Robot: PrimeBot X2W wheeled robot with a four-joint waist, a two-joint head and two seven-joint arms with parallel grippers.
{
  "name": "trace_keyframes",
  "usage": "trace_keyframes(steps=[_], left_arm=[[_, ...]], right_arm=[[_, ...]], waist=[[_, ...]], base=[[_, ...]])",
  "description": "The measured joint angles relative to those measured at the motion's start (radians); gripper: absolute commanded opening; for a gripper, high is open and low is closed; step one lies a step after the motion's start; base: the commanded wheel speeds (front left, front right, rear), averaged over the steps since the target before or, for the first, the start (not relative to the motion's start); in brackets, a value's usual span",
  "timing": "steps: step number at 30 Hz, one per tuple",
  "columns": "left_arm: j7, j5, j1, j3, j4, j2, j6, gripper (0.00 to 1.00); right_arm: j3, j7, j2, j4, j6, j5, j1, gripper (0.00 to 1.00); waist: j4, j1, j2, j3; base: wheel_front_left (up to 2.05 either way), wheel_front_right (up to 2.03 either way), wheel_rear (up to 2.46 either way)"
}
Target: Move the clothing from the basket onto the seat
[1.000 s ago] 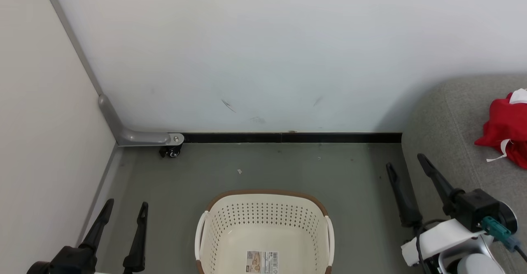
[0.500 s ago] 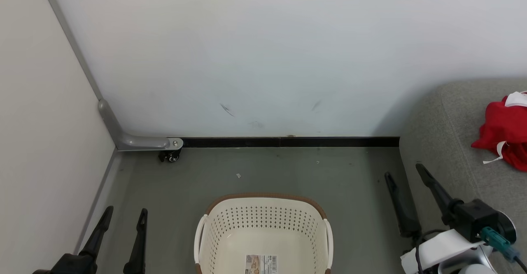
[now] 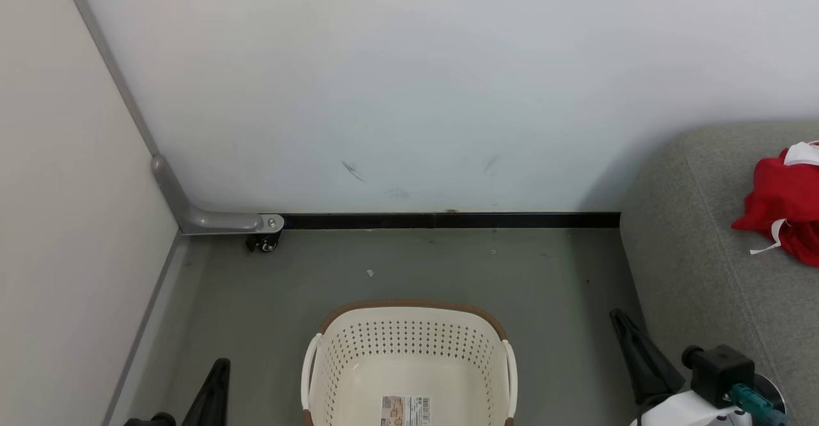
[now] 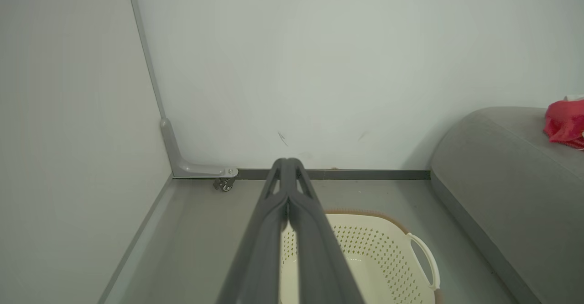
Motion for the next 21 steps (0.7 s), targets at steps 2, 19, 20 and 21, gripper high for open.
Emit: trace_keyframes(steps=[2, 19, 20, 21], left_arm=[[0.001, -0.022, 0.000, 0.000, 0.000, -0.001, -0.004, 0.00], [0.046, -0.222, -0.001, 0.035, 0.011, -0.024, -0.031, 0.00], [0.051, -0.234, -0.002, 0.037, 0.011, -0.026, -0.031, 0.00], [0.055, -0.251, -0.002, 0.042, 0.014, -0.027, -0.037, 0.00]], right_arm=[[0.001, 0.000, 0.000, 0.000, 0.000, 0.021, 0.000, 0.00], [-0.004, 0.026, 0.001, -0.006, 0.000, 0.295, 0.000, 0.00], [-0.006, 0.032, 0.001, -0.006, 0.000, 0.313, -0.001, 0.00], [-0.008, 0.040, 0.001, -0.004, 0.000, 0.341, -0.001, 0.00]], waist=[[0.000, 0.0000, 0.0000, 0.000], [-0.011, 0.0008, 0.0000, 0.004], [-0.012, 0.0013, 0.0000, 0.004], [-0.014, 0.0025, 0.0000, 0.004]], base=[[0.00, 0.00, 0.00], [0.00, 0.00, 0.00], [0.00, 0.00, 0.00], [0.00, 0.00, 0.00]])
